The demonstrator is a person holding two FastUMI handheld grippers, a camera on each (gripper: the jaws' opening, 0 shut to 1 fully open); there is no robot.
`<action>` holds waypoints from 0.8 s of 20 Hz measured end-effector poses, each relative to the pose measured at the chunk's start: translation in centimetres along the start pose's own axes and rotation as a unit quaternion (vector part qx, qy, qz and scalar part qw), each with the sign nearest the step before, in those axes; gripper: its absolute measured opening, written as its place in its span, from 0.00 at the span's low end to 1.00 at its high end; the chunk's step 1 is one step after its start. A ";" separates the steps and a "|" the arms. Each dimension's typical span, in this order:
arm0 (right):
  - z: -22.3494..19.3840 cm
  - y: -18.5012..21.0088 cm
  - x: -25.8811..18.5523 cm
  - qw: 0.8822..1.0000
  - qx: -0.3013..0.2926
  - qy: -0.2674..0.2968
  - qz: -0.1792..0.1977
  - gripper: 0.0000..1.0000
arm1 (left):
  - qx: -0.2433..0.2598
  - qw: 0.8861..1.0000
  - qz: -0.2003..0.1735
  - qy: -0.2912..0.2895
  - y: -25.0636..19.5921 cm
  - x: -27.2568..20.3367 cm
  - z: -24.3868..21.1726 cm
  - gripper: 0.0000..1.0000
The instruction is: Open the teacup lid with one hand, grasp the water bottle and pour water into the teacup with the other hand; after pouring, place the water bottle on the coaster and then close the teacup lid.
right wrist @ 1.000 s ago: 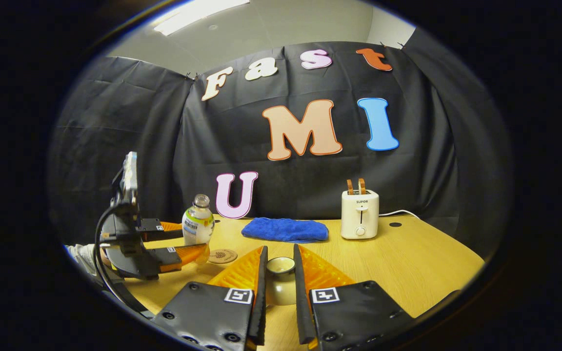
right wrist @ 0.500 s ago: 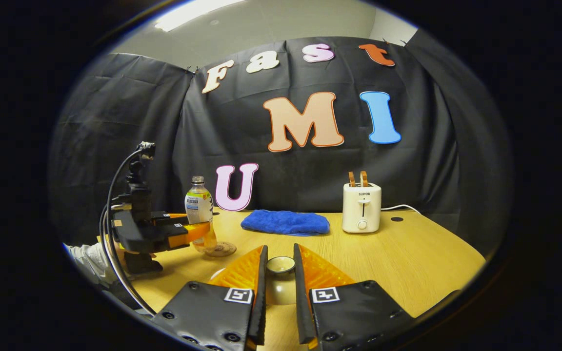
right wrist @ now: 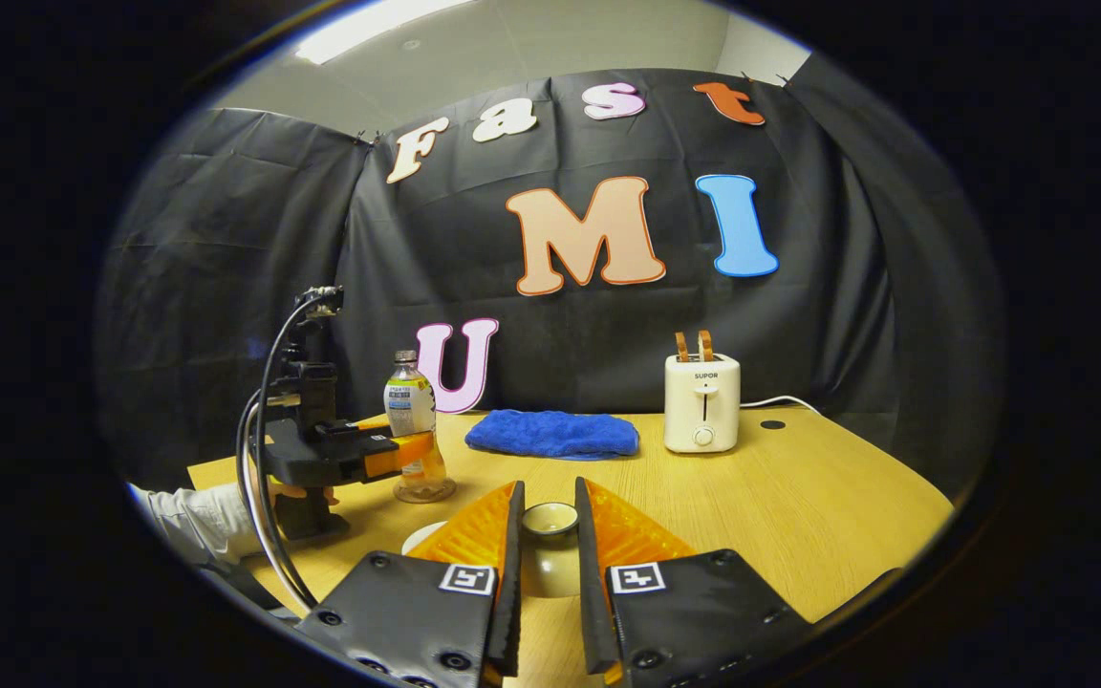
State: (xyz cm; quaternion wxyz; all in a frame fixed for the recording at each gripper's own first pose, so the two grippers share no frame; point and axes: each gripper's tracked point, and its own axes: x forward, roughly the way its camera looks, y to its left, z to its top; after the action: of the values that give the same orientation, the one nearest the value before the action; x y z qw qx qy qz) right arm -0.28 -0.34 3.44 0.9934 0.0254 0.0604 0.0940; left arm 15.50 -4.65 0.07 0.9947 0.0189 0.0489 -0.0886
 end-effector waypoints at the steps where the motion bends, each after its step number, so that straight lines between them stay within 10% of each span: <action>1: -0.1 0.1 0.0 1.000 0.001 0.000 0.000 0.28 | -0.007 1.000 0.007 -0.001 0.5 0.3 0.0 0.57; 16: 0.0 0.0 0.0 1.000 0.005 0.000 0.000 0.28 | -0.016 0.999 0.031 0.022 1.0 0.5 -1.1 0.71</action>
State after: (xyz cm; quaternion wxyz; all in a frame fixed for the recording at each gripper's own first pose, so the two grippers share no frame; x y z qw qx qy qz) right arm -0.28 -0.31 3.43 0.9933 0.0303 0.0609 0.0939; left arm 16.07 -3.74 -1.02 0.9958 0.0065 0.0720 -0.0564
